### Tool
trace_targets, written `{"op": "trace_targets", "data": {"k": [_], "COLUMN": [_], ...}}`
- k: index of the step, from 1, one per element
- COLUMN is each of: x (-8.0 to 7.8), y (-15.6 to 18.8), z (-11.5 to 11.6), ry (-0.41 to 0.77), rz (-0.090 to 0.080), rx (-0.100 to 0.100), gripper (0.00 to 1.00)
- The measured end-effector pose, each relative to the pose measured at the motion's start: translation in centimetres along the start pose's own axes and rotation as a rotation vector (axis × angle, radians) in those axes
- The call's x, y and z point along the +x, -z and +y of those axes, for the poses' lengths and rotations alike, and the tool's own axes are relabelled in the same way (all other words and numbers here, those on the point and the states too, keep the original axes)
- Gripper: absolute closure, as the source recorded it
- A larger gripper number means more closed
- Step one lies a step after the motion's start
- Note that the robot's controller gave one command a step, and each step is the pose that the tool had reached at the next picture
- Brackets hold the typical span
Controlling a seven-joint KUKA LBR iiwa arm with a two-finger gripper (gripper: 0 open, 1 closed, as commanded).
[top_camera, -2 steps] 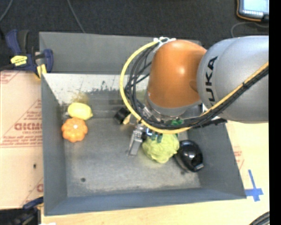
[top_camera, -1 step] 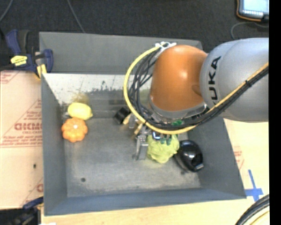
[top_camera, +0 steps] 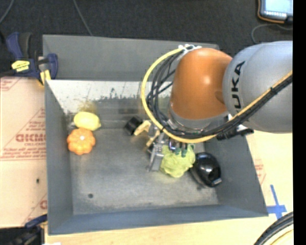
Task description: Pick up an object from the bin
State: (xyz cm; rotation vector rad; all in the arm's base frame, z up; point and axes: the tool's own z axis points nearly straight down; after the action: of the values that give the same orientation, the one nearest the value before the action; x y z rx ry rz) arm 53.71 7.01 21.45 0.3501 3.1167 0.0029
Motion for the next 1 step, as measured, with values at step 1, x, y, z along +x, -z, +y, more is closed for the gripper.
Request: {"op": "trace_targets", "data": {"k": [1], "x": [-1.64], "y": [-1.89], "z": [-1.42], "ry": [-0.194], "rz": [-0.003], "rx": [0.000], "gripper": [0.00]}}
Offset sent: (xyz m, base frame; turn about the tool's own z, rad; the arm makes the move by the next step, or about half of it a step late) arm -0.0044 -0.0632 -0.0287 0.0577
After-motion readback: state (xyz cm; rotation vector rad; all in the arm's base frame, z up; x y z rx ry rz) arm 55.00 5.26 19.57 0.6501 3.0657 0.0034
